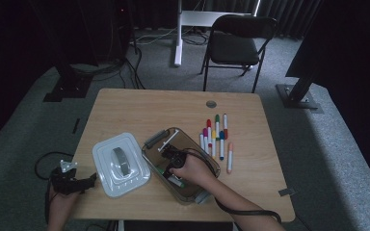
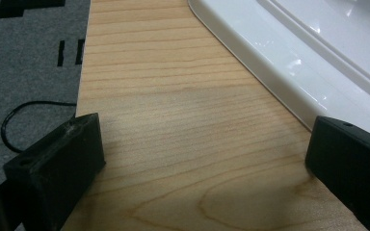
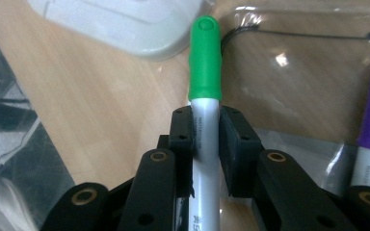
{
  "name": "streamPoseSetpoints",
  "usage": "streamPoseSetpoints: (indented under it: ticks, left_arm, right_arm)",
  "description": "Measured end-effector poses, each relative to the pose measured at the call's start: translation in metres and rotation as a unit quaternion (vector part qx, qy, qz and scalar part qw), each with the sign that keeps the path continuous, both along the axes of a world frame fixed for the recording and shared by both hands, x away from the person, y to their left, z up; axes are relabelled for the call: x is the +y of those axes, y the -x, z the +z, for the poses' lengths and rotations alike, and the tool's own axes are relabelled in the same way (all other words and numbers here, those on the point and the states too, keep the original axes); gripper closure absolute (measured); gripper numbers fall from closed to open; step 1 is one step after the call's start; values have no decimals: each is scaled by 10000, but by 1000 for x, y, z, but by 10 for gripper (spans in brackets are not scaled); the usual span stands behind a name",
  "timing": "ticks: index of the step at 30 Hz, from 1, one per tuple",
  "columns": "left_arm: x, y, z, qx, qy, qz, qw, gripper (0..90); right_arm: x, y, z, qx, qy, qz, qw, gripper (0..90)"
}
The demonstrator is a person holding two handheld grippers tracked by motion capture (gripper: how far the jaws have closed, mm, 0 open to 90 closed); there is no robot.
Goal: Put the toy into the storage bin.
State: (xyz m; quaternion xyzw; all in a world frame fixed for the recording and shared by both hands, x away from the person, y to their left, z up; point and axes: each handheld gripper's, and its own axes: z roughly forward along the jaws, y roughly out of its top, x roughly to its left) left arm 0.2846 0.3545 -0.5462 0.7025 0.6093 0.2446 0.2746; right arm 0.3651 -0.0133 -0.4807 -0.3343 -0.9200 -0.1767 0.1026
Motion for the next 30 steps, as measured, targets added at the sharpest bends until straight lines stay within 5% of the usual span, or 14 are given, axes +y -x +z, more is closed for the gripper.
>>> streamPoseSetpoints:
  ticks: [13, 22, 30]
  left_arm:
    - [0, 0, 0, 0, 0, -1, 10000, 5]
    - [0, 0, 0, 0, 0, 0, 10000, 5]
    - [0, 0, 0, -5, 5, 4, 10000, 5]
  right_arm:
    - [0, 6, -6, 327, 47, 109, 9994, 730]
    - [-10, 2, 5, 40, 3, 18, 10000, 734]
    - [-38, -2, 43, -221, -545, -184, 9981, 718]
